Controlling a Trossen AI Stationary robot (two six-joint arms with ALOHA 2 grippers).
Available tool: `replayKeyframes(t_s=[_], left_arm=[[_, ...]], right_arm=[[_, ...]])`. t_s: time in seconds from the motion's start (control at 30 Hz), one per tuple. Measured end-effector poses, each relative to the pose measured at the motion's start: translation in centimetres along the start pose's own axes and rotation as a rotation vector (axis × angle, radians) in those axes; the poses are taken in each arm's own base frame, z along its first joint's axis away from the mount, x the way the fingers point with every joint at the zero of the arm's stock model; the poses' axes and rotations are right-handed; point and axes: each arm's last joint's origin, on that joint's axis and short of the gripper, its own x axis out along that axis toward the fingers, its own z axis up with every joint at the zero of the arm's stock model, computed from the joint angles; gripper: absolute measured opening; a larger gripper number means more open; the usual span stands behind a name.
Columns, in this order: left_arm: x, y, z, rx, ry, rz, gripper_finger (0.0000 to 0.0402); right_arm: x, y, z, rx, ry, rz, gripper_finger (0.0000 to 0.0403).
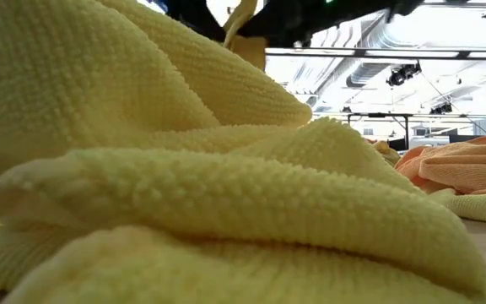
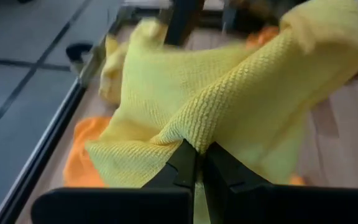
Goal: Sort microfiber towel by color & place in baskets
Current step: Put the bottom left yellow microfiber cloth into the right transparent bin
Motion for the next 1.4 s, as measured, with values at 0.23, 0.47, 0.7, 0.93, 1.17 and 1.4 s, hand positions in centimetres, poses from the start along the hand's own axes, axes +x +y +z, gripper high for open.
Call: replayKeyframes(t_s=[0.23, 0.47, 0.7, 0.93, 1.17, 1.4], left_arm=[[0.6, 0.2, 0.3, 0.031, -0.030, -0.005, 0.0000], [0.4, 0.4, 0.6, 0.029, -0.063, 0.052, 0.0009], [0.2, 0.5, 0.7, 0.023, -0.066, 0.089, 0.0053], [-1.9, 0.8, 0.6, 0.046, -0.063, 0.121, 0.0109], [-3.7, 0.5, -2.8, -0.025, 0.023, 0.104, 0.0119], [-4.2, -0.3, -9.4, -0.150, -0.024, 0.086, 0.0119]], right_arm=[[4.0, -0.4, 0.0, -0.009, 0.141, -0.035, 0.0302], [4.8, -0.7, 0.3, -0.014, 0.147, -0.050, 0.0134], [4.1, -1.6, 0.2, -0.002, 0.219, -0.088, 0.0030], [1.2, -4.0, 1.0, 0.024, 0.341, -0.264, 0.0012], [-3.4, -7.7, 1.6, 0.087, 0.475, -0.513, 0.0006], [-7.1, -12.6, 0.4, 0.276, 0.602, -0.773, 0.0005]])
